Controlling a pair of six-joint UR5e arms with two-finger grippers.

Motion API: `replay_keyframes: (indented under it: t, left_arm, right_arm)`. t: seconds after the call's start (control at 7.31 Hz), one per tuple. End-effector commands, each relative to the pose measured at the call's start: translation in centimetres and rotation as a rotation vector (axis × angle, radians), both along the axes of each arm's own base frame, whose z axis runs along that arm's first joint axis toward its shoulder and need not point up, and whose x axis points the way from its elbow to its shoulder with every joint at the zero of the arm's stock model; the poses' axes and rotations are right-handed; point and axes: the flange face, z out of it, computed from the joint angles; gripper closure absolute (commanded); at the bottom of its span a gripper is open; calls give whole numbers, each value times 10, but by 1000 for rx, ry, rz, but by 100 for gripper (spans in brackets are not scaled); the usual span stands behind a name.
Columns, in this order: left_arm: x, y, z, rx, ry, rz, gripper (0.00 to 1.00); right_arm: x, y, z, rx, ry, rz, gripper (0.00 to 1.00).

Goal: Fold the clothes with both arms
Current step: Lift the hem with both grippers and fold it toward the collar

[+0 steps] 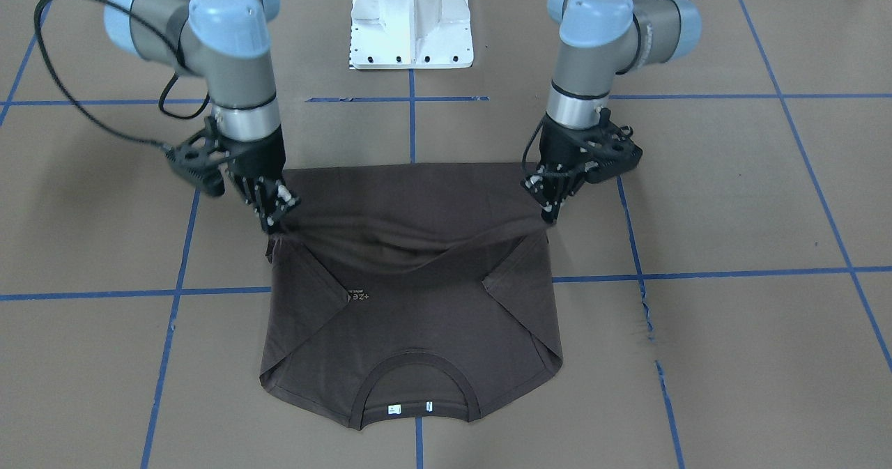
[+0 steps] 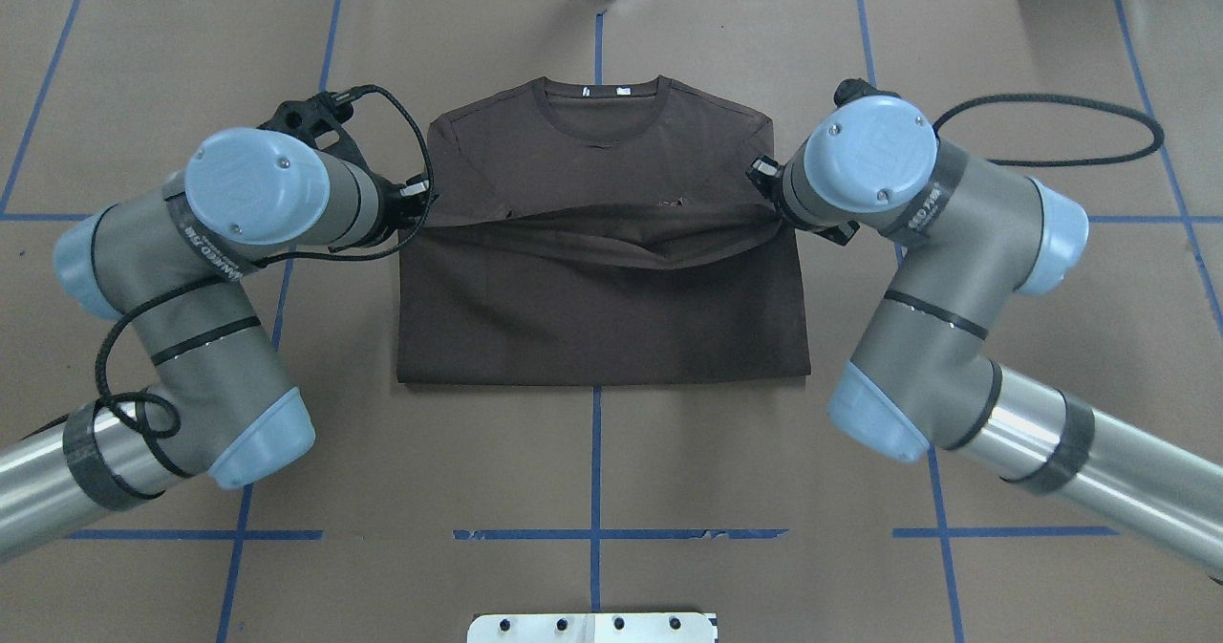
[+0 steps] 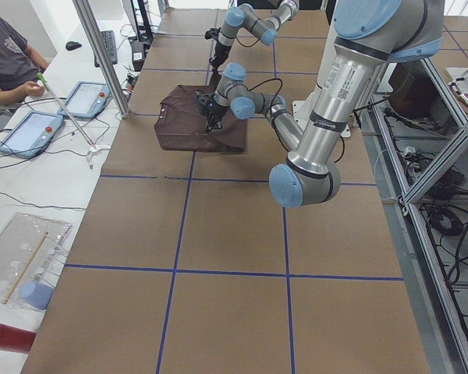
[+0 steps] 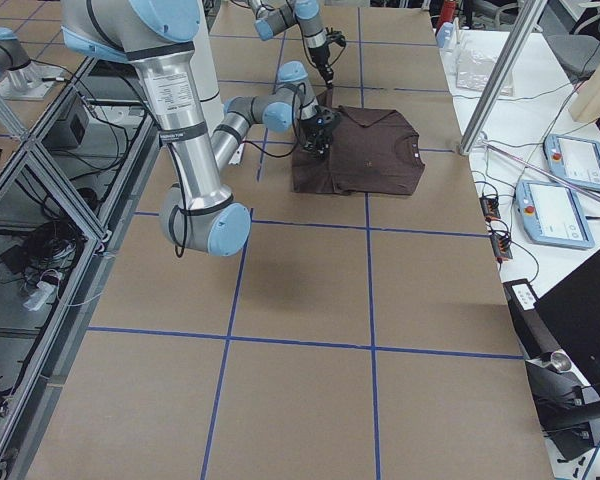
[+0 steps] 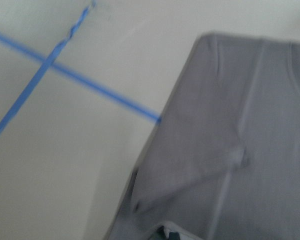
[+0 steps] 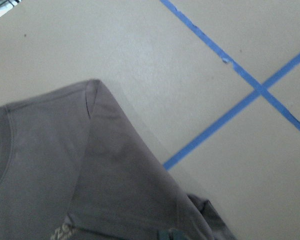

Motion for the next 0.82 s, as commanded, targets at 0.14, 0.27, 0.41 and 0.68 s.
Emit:
replay_keyframes:
  t: [0.14,0.27,0.41,0.68]
  left_arm:
    - [18,-72,26,15,5,-67,100]
    - [29,-89,31,36,-14,-76,100]
    - [33,-97,25,56,-28,-84,100]
    - [35,-103,25,60,-25,-90,100]
  right_arm:
    - [-13,-116,24,-42,13,35,100]
    - [-18,-134,23,-61,12,34,100]
    - [-17,-142,23,-67,20,37,100]
    - [-23,-150,24,-66,33,24,100]
